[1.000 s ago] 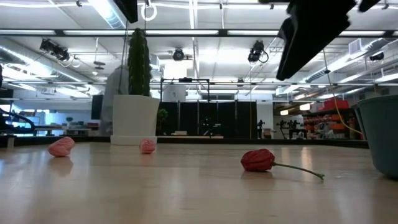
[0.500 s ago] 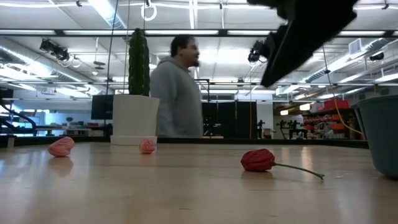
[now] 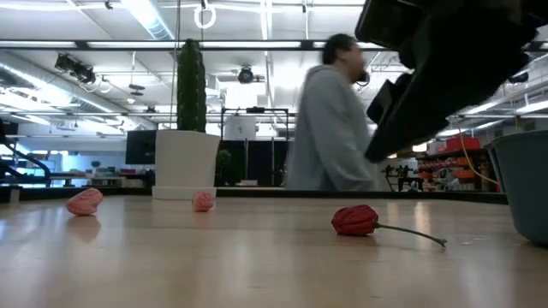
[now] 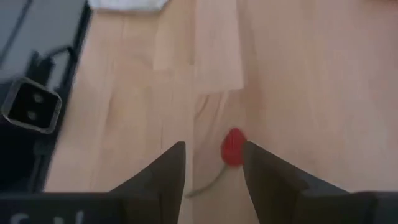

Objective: Pick and placing Produce into tupperware
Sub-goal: Put the chili pepper into the bin, then adjust the bin to the right

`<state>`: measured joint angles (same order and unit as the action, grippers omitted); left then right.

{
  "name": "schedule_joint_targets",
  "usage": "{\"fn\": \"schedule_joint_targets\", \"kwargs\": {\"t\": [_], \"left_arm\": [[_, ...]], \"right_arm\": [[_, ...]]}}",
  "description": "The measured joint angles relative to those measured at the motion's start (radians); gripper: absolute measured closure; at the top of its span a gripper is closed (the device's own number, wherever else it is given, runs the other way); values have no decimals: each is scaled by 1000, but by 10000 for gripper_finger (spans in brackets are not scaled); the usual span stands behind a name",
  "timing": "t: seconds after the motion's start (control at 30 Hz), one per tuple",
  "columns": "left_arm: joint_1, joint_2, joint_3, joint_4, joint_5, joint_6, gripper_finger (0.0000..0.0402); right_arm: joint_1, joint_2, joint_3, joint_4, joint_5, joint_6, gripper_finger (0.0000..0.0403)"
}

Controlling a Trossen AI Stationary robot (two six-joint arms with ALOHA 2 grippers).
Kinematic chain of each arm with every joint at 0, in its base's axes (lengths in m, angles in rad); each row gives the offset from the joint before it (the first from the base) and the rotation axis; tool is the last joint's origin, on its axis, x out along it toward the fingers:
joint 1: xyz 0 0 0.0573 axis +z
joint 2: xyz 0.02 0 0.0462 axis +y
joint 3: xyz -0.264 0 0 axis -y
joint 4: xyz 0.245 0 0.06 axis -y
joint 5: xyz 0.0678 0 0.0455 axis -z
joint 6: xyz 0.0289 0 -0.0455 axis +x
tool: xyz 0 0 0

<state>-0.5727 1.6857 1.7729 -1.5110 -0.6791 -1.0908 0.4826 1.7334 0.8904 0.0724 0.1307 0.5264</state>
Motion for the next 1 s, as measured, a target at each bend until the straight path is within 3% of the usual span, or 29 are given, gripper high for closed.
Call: {"fn": "schedule_joint_targets", "kwargs": {"t": [0.27, 0.47, 0.8, 1.0], "left_arm": [[9, 6, 0, 7, -1, 2, 289], [7, 5, 0, 0, -1, 2, 295], [7, 5, 0, -7, -1, 3, 297], [7, 5, 0, -8, -1, 2, 297]], "right_arm": [[-18, 178, 130, -32, -38, -80, 237], [-39, 221, 245, -270, -48, -105, 242], [-50, 120, 268, -352, 21, -192, 243], [-91, 8, 266, -739, 117, -113, 242]]}}
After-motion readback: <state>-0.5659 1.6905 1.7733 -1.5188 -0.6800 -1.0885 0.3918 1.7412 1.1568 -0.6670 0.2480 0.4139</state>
